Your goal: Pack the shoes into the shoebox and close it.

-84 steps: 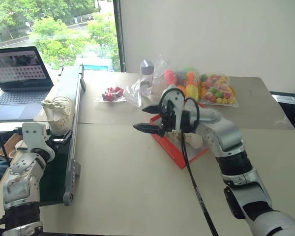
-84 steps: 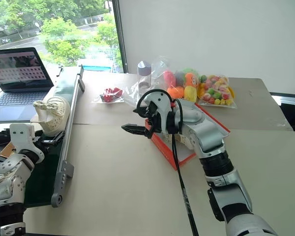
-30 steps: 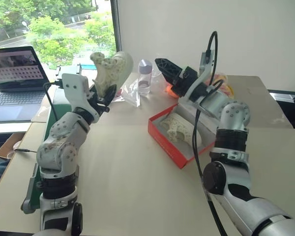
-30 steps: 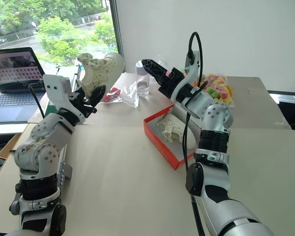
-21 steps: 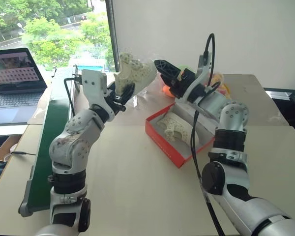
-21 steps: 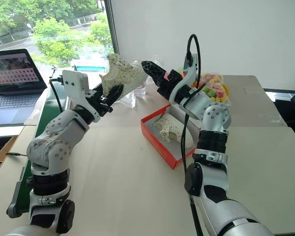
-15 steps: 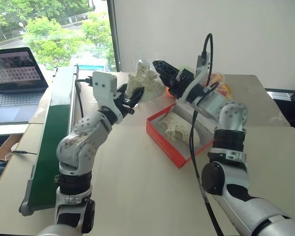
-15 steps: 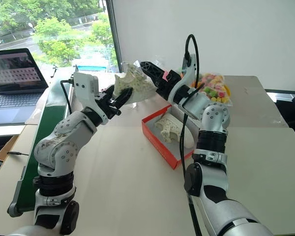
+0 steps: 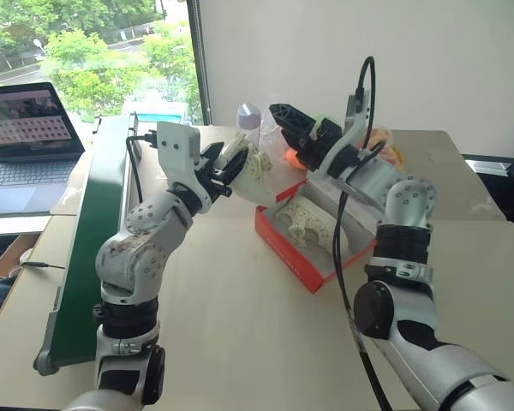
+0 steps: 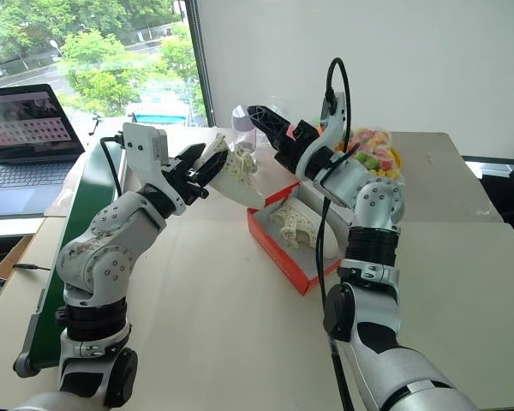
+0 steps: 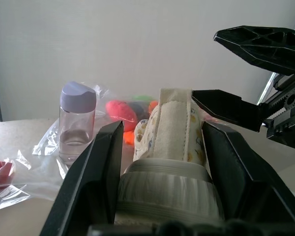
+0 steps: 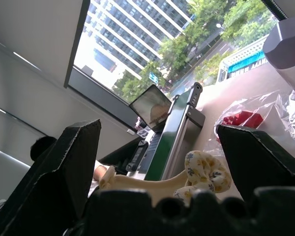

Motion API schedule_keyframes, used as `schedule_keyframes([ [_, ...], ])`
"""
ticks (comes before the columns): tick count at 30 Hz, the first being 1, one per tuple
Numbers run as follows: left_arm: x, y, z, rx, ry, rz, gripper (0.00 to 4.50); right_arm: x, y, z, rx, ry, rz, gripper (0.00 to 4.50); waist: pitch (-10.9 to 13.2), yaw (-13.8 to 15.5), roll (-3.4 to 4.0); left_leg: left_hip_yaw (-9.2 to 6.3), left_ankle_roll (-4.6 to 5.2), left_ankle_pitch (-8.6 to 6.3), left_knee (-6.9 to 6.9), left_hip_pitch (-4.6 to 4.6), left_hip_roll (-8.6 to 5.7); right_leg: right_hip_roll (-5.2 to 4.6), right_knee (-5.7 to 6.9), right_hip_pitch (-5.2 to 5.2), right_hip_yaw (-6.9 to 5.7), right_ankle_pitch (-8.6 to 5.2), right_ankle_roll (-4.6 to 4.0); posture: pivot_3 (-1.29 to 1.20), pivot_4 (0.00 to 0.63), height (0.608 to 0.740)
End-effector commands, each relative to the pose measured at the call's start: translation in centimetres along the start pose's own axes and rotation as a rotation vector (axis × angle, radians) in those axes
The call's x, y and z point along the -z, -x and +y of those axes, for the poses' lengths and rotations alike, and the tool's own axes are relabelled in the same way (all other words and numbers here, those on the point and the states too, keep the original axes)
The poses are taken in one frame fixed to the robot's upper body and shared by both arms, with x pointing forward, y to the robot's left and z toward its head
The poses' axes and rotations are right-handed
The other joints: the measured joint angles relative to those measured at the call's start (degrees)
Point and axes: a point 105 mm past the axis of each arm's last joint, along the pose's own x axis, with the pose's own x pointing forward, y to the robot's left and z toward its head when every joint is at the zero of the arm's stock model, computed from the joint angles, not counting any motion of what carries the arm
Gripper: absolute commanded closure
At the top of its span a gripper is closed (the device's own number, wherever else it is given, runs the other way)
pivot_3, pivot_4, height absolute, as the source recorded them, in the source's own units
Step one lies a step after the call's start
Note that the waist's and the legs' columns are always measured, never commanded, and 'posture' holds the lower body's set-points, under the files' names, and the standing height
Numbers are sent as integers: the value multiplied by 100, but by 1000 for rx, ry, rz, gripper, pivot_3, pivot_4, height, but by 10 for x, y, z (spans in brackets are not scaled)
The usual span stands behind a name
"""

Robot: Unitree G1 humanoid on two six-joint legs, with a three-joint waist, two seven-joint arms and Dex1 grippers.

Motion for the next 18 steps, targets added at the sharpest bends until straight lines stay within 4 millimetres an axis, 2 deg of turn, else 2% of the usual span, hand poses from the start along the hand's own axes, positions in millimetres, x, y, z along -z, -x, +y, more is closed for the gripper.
schedule_keyframes([
  [1, -17, 2, -8, 30, -16, -70, 1984, -12, 7, 18, -69, 89, -4, 0, 0, 0, 0, 0, 0, 0, 0, 0, 0, 0, 0, 0, 0, 0, 0, 0, 150, 740],
  [5, -15, 2, -7, 27, -13, -65, 1984, -9, 22, 28, -119, 300, 102, 0, 0, 15, 0, -1, 1, 0, 2, -2, -1, 0, -2, 0, 0, 0, 0, 0, 150, 740],
  [9, -15, 0, -6, 29, -12, -59, 1984, 3, 44, 29, -126, 705, 301, 0, 0, 21, 0, -3, 3, -1, 3, -3, -3, -1, -4, 1, 0, -23, 36, 0, 150, 740],
  [13, -16, -4, -4, 37, -13, -56, 1984, 19, 62, 38, -204, 1035, 469, 0, 0, 11, 0, -1, 3, -2, 5, 3, -3, 0, -2, 2, 8, -25, 40, 0, 150, 740],
  [15, -16, -6, -3, 44, -12, -56, 1984, 26, 66, 37, -220, 1104, 520, 0, 0, 13, 0, -2, 2, -2, 5, 10, -1, 3, 0, 4, 8, -25, 40, 0, 150, 740],
  [18, -16, -10, -5, 59, -5, -57, 1984, 30, 66, 41, -239, 1106, 502, 0, 0, 15, 0, -1, 1, -2, 5, 30, 1, 5, 1, 22, 10, -26, 40, 0, 150, 740],
])
